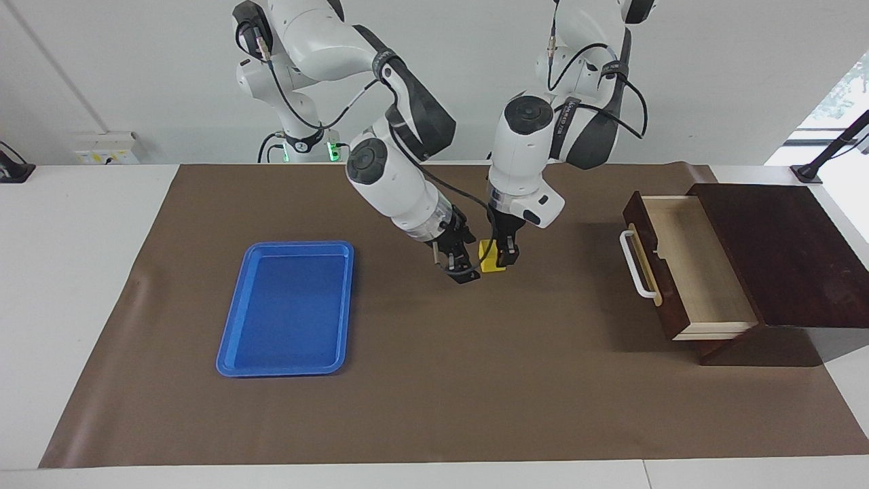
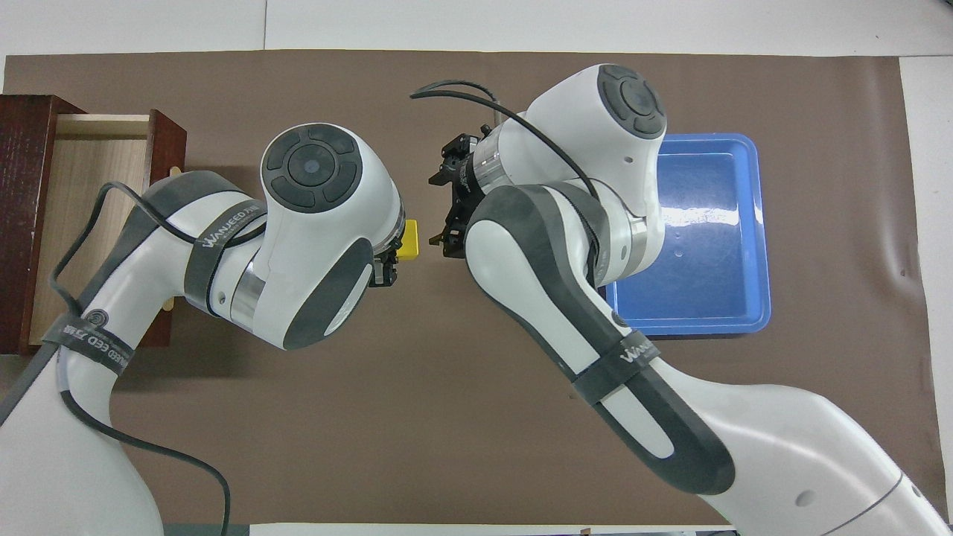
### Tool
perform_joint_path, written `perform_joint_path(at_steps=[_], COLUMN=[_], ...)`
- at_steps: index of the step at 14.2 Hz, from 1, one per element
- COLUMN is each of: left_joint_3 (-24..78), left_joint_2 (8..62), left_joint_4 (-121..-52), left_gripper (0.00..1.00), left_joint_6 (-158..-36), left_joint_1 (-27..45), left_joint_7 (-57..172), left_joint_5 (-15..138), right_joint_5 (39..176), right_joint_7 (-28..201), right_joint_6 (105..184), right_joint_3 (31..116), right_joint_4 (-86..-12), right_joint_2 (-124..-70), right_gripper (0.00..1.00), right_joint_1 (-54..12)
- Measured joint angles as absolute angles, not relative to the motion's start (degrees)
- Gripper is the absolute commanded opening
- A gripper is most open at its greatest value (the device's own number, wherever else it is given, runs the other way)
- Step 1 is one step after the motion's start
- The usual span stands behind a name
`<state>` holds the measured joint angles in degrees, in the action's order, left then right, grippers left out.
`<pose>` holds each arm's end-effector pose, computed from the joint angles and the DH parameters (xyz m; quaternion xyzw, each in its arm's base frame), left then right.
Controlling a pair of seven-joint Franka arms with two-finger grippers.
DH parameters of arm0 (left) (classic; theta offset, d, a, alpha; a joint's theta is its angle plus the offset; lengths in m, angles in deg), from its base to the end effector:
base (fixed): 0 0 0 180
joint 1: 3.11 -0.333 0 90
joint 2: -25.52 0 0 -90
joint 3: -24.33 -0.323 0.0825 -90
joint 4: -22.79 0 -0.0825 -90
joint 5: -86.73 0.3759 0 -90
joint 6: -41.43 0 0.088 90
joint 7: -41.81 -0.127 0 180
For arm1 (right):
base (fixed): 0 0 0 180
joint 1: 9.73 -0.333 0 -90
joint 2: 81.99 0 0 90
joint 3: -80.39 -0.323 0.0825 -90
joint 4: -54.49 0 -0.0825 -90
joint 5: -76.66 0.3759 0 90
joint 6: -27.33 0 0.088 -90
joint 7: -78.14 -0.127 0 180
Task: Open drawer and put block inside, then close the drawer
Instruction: 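Lower the block into the drawer with the left gripper while the right gripper withdraws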
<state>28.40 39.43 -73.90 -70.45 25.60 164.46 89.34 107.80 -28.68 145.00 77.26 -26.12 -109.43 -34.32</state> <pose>0.5330 -0.3348 0.4470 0.7128 0.7012 0.0149 0.0085 0.6202 0.3596 0.4442 -0.6686 0.6924 0.2079 0.1744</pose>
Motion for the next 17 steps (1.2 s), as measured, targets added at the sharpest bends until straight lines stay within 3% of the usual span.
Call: perform_joint_path(at_steps=[4,10,17], left_joint_3=[27.7,27.0,26.7], left_joint_2=[38.3,30.3,30.2], left_joint_4=[-70.3,-68.0,-69.4], left_gripper=[0.00,0.00,0.00], left_joint_6=[-63.6,-52.7,-56.6], left_joint_1=[21.7,6.4,-10.2], left_joint_7=[158.5,136.1,118.7], left_joint_5=[89.4,86.4,82.7], right_joint_5=[107.7,98.0,85.2], right_joint_7=[-20.2,-0.7,27.4], right_joint_6=[137.0,123.7,115.4], right_joint_3=[77.5,77.8,77.8], right_joint_4=[-25.9,-25.8,-25.9], right_joint_2=[-106.5,-101.1,-94.1], right_gripper=[0.90,0.91,0.99], right_joint_1=[-28.5,-20.0,-16.2])
